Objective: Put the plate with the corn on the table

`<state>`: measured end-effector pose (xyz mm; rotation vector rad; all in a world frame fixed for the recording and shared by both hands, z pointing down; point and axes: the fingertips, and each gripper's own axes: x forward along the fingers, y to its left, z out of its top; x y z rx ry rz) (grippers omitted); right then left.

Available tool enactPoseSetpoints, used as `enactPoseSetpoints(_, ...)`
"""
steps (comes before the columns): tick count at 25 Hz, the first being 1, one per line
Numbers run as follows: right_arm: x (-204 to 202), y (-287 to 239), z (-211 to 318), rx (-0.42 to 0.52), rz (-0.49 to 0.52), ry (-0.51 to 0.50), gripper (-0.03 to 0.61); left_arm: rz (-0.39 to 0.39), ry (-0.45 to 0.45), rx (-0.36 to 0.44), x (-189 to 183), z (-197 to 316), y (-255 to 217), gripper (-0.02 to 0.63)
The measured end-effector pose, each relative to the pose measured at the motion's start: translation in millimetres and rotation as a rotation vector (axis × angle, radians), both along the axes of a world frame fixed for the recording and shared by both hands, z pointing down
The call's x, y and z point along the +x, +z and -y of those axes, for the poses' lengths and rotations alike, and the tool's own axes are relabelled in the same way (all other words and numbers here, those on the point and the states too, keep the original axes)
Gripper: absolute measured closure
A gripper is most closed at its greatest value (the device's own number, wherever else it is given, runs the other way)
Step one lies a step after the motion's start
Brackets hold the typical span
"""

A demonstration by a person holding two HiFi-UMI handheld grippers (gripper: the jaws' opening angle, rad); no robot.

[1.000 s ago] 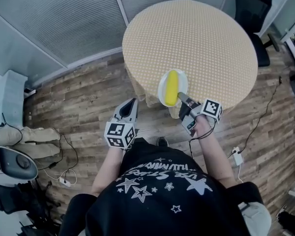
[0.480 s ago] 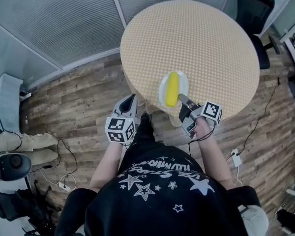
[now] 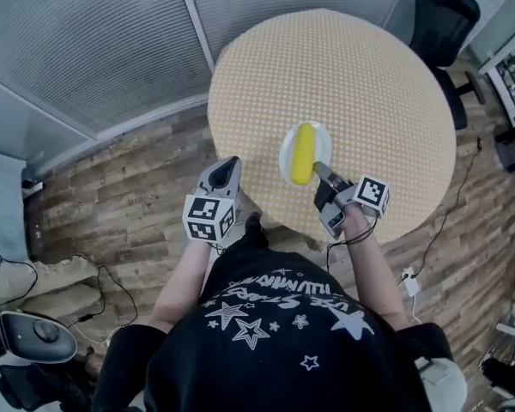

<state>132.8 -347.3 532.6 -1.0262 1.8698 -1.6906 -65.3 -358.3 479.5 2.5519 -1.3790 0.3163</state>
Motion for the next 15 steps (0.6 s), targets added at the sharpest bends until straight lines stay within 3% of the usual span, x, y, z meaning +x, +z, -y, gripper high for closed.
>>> enactPoseSetpoints(6, -18.3, 6.8, 57.7, -0.027, -0.019, 0.026, 0.525, -0.012, 0.004, -0.037, -28.4, 56.3, 10.5, 0.606)
enactPoseSetpoints(15, -39.4, 29.8, 97.8, -0.069, 0.002, 0.062, 0.525, -0.017, 0.053, -0.056, -35.6, 102.4, 27.2, 0.606)
